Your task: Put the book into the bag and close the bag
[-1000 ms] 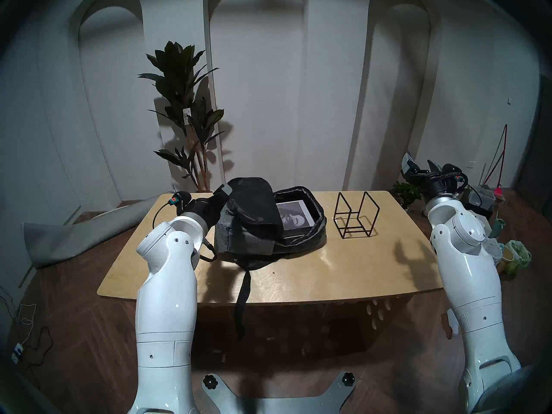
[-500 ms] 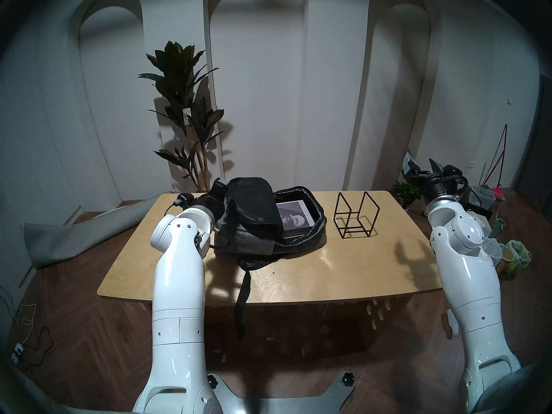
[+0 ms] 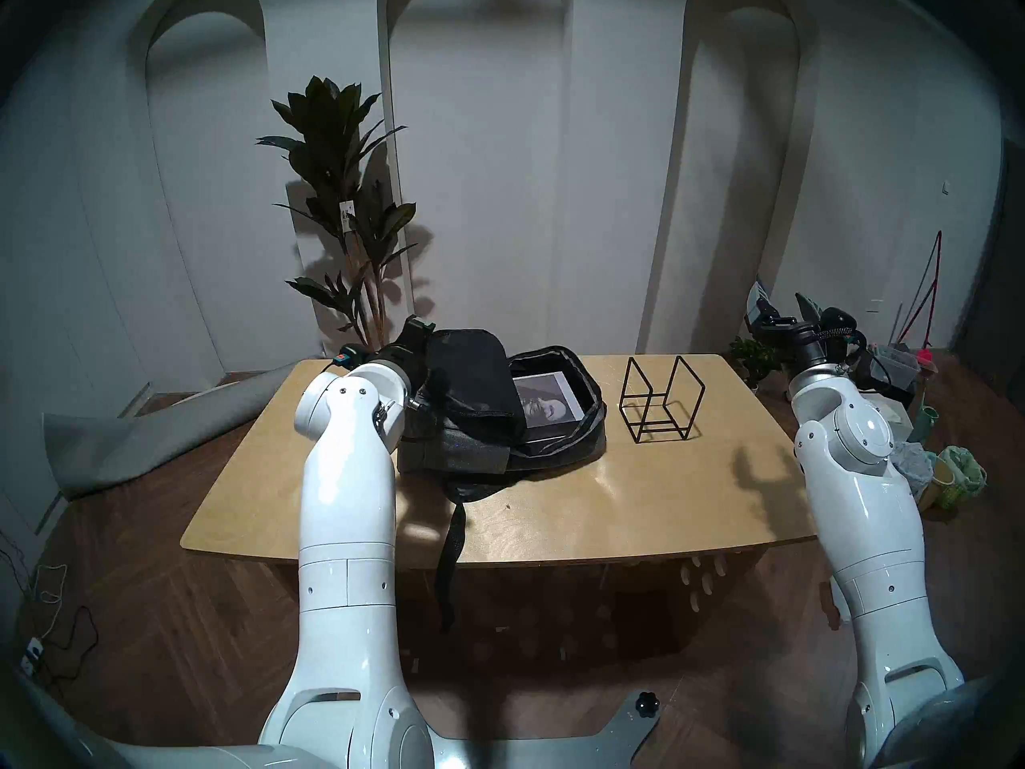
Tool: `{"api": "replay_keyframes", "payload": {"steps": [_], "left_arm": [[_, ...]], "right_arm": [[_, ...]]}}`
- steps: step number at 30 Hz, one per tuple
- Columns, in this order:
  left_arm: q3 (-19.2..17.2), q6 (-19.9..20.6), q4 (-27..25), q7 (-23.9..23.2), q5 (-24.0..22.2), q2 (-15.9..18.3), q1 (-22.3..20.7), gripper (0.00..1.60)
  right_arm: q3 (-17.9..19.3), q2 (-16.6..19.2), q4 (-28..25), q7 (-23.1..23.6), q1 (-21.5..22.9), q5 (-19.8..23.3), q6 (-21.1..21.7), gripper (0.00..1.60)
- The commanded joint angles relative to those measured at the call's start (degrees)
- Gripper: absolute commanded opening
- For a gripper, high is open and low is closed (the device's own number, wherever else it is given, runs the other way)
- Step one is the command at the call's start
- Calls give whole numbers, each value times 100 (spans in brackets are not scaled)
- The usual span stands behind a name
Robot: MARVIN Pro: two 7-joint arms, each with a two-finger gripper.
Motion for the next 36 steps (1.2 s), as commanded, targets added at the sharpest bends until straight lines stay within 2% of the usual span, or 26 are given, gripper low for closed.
{"api": "replay_keyframes", "payload": {"steps": [1,6,14,22,36], "left_arm": [[156,-96,106,-87,189,100,-290,160],[260,-206,-137,-231,379,210,-168,160],[394,-119,-259,-197,539,313,-64,160],[529,-99,-152,-275,640,396,-41,160],[551,-206,22,-334,727,446,-107,160]], "right_arm": [[80,-56,-109,29,101,118,-101,160],[83,-64,-65,0,123,125,-43,160],[42,-79,-42,30,160,142,-19,160],[81,-94,-108,40,144,232,31,160],[102,-81,-158,54,69,300,32,160]]}}
